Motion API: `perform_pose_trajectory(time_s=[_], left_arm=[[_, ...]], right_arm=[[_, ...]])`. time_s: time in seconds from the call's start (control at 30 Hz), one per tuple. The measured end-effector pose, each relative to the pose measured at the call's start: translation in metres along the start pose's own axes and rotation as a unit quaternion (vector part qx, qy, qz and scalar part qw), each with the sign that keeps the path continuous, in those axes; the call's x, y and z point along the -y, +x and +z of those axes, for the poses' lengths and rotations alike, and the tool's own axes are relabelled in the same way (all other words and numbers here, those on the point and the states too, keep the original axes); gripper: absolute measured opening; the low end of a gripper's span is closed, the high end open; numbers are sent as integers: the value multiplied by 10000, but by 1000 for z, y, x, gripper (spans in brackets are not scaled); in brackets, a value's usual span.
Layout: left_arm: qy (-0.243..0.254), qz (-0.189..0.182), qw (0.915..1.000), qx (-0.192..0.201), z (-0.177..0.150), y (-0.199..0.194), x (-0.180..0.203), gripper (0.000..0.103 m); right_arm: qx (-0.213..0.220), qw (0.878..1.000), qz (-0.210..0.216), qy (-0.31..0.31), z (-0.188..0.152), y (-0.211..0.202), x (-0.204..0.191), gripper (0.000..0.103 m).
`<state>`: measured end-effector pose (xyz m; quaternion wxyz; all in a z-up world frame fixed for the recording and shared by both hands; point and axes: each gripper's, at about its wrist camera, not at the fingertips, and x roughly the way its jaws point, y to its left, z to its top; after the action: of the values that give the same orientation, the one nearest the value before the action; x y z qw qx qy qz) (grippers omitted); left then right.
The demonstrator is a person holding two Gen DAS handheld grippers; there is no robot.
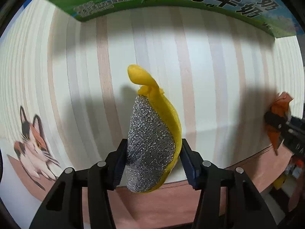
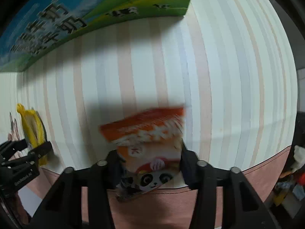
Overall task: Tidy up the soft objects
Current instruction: 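Grasp the yellow scrub sponge with the left tool while the right tool grasps the orange panda snack bag, then carry the sponge and orange bag into the box and open both tools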
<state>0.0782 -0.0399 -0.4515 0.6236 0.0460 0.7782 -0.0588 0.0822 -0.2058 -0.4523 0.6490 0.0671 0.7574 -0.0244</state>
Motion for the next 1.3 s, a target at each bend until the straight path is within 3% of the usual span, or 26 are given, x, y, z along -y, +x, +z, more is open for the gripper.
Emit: perform_pose_trajectory(time_s=[0.17, 0.33, 0.47, 0.6, 0.67, 0.73, 0.9, 1.03, 1.3], left_arm=[[-199, -442, 9980, 403, -17, -41, 20, 50], [-267, -911, 9903, 1014, -19, -110, 43, 50], [-387, -1087, 9843, 1339, 5, -160, 53, 50], [-562, -933, 9830, 1476, 51, -199, 19, 50], [-686, -780, 9843, 1430, 77, -202, 13, 50], [-766, -579, 9864, 1332, 98, -195, -28, 50], [-1040, -249, 9911, 787, 153, -167, -59, 50], [-1113, -137, 9921, 556, 171, -154, -88, 50], [-1062, 76, 9941, 212, 193, -129, -94, 52]], right_arm=[[111, 9996, 226, -129, -16, -17, -11, 48], [448, 9956, 795, -196, -22, -77, -10, 48], [925, 9897, 1051, -294, -6, -141, -10, 48], [1350, 9848, 1010, -412, 35, -193, -17, 48], [1529, 9834, 861, -450, 61, -211, -25, 48], [1644, 9829, 694, -455, 87, -219, -31, 48], [1586, 9862, 313, -364, 156, -219, -38, 48], [1356, 9904, 119, -245, 204, -194, -38, 48], [974, 9947, -303, -143, 241, -151, -36, 48]])
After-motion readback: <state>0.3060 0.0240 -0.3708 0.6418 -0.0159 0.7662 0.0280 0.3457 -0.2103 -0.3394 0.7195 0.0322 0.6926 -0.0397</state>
